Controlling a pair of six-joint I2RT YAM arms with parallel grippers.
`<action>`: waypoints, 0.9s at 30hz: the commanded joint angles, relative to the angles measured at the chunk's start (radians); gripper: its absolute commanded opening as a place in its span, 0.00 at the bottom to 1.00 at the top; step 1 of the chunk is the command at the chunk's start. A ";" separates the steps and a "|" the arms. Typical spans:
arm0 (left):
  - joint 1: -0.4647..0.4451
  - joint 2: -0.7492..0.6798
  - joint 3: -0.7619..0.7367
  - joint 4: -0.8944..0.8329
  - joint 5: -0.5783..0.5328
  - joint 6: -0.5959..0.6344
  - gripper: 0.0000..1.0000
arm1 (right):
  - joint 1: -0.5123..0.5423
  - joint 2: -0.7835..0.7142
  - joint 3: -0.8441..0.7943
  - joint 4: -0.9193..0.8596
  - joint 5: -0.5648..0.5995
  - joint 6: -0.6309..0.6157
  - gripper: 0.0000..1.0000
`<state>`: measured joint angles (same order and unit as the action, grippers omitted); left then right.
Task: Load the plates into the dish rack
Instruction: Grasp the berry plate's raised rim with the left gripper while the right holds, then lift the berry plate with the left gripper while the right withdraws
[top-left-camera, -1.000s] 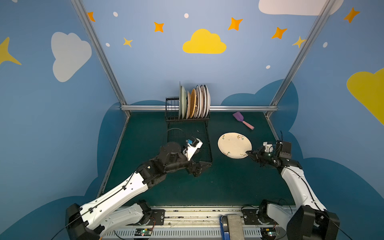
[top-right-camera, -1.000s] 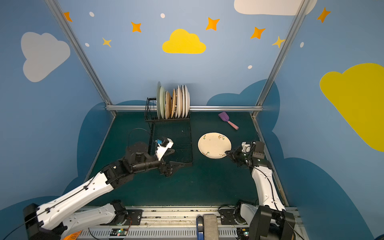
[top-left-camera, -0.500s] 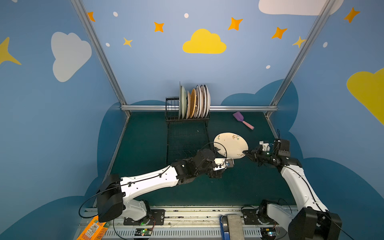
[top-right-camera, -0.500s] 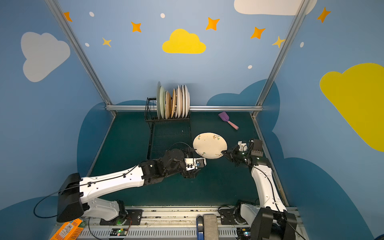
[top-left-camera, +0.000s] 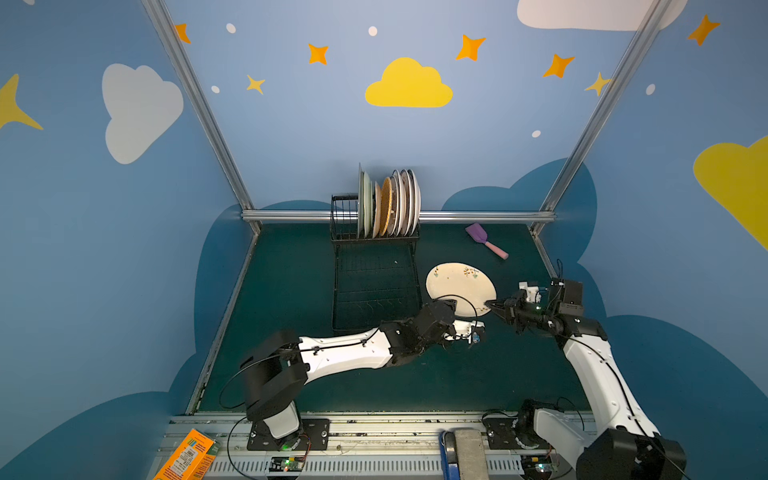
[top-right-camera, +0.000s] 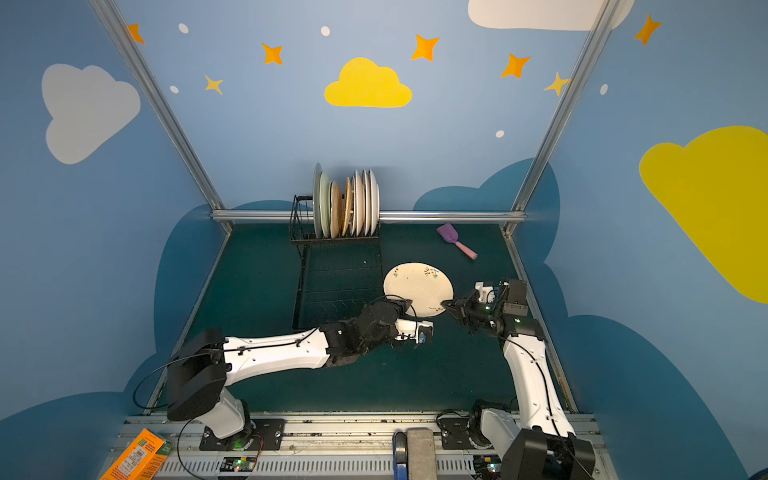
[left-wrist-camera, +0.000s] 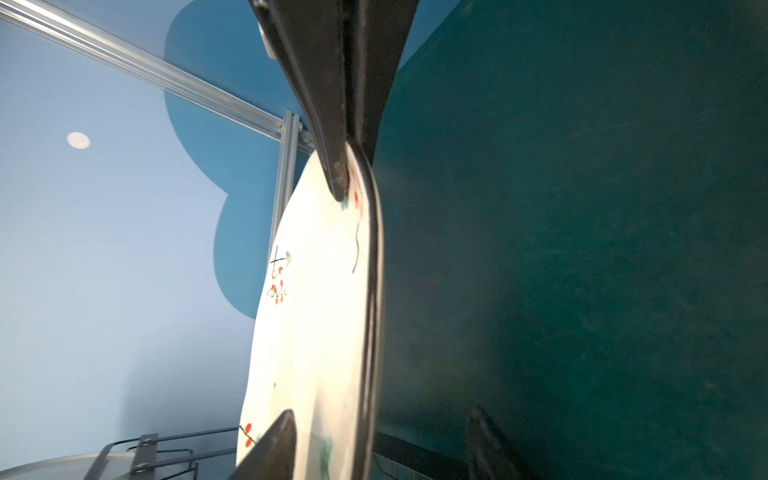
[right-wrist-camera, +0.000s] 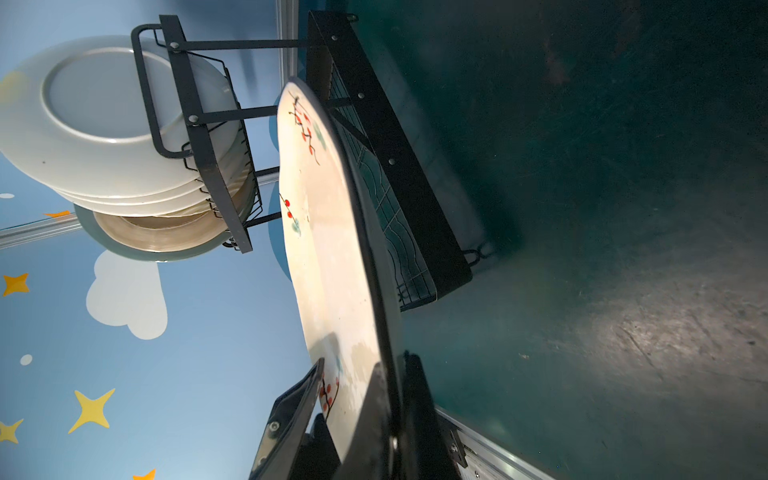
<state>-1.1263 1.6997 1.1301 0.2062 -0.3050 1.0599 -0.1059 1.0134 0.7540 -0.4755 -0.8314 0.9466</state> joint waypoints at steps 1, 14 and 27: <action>-0.003 0.041 0.021 0.126 -0.088 0.074 0.52 | 0.007 -0.040 0.049 0.087 -0.080 0.006 0.00; -0.032 0.100 0.046 0.256 -0.185 0.183 0.04 | 0.033 -0.039 0.082 0.083 -0.083 -0.013 0.00; -0.087 -0.117 -0.038 0.054 -0.215 0.025 0.04 | 0.068 -0.059 0.157 0.140 0.041 -0.131 0.84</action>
<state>-1.1915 1.6890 1.1000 0.2935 -0.5064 1.1713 -0.0402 0.9749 0.8509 -0.4171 -0.8158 0.8749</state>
